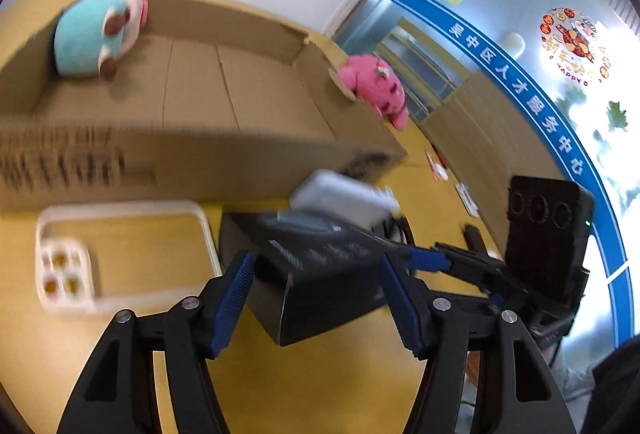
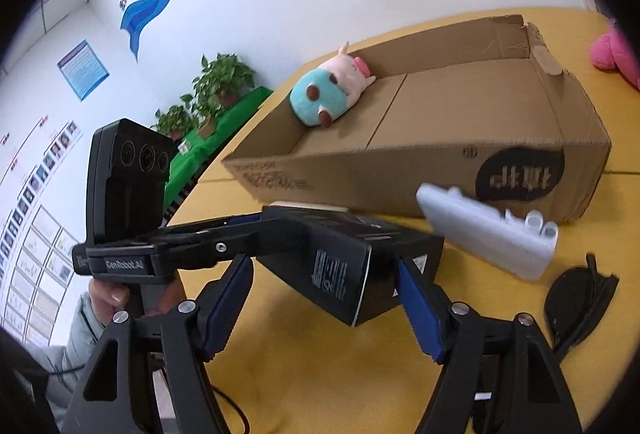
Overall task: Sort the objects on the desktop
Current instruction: 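Close both grippers on the sides of the black charger box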
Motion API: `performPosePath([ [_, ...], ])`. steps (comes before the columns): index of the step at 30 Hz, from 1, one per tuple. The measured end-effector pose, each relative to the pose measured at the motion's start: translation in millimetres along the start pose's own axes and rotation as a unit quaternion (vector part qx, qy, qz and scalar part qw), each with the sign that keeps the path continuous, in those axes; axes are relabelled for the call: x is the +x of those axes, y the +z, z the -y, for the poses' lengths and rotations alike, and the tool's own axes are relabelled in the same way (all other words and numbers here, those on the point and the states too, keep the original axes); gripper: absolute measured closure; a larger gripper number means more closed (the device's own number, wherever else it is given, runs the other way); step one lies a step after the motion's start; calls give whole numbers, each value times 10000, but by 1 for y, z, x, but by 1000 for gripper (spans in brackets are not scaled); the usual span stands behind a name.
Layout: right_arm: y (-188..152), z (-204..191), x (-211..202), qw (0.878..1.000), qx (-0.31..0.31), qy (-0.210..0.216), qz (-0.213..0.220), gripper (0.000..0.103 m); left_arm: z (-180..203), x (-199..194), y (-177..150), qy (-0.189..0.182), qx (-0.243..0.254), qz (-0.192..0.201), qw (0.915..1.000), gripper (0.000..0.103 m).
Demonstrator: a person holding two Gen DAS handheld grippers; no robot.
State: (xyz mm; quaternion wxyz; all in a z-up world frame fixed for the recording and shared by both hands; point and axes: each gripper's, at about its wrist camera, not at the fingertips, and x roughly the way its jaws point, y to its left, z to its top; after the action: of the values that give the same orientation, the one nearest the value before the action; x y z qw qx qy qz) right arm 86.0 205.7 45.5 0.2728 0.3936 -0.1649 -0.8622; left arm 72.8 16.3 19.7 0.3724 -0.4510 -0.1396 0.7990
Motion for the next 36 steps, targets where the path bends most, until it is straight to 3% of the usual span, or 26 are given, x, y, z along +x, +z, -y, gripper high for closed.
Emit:
performPosePath([
  [5, -29, 0, -2, 9995, 10, -71, -304, 29, 2, 6, -29, -15, -1, -394, 9992, 36],
  [12, -46, 6, 3, 9970, -76, -458, -615, 29, -4, 18, -32, 130, -109, -506, 9986, 34],
  [16, -46, 4, 16, 9924, -318, -909, -761, 29, -9, 32, -33, 354, -133, -673, 9970, 34],
  [19, -47, -1, 30, 9881, -585, -1089, -912, 30, -21, 32, -33, 137, -389, -684, 9968, 34],
  [25, -56, -19, 34, 9801, -1285, -1111, -1025, 44, -25, 14, -36, 141, -212, -671, 9974, 36],
  [30, -55, -13, 33, 9762, -1425, -1271, -1028, 41, -37, 15, -27, 178, -460, -537, 9973, 34],
  [34, -54, -10, 45, 9780, -1289, -1178, -1143, 40, -40, 35, -21, -83, -592, -639, 9962, 34],
  [36, -56, -12, 52, 9773, -1314, -1177, -1171, 36, -35, 38, -20, -59, -423, -610, 9972, 34],
])
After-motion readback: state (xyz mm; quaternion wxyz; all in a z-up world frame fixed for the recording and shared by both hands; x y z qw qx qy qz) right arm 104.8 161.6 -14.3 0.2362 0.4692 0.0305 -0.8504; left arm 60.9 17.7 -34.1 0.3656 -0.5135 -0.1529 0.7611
